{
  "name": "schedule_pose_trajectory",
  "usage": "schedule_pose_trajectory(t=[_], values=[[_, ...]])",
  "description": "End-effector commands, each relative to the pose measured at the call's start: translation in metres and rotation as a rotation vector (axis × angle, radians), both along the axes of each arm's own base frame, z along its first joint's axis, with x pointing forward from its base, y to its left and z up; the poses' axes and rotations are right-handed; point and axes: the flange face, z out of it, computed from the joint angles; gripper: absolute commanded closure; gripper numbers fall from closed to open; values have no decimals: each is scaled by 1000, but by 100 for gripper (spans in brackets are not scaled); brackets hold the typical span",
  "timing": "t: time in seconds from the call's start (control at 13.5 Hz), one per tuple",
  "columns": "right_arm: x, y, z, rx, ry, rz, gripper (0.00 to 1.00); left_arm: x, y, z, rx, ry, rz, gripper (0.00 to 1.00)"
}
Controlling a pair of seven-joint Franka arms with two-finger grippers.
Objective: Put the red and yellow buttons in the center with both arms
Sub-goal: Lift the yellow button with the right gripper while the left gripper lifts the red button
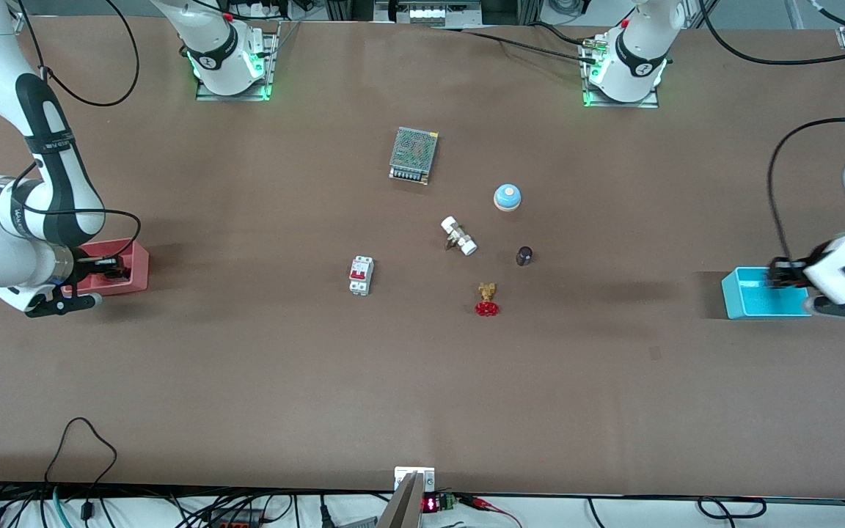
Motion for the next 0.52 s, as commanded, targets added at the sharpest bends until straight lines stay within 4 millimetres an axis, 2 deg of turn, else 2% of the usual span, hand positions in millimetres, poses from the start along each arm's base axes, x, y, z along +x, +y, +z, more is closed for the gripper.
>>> schedule_pose_trajectory(t=[0.0, 0.07, 0.22, 0.37, 0.44], values=[[-4, 6, 67, -13, 11, 14, 80, 7, -74, -20, -45, 23, 55, 74], [-2, 17, 93, -19, -9, 28, 80, 8, -106, -28, -65, 26, 83, 74], [9, 34, 129, -26, -28, 47, 80, 7, -157, -45, -77, 36, 119, 74], [22, 66, 145, 47, -65, 28, 80, -2, -195, -64, -76, 38, 156, 74], [26, 81, 145, 82, -73, 24, 80, -11, -203, -82, -77, 40, 181, 74]])
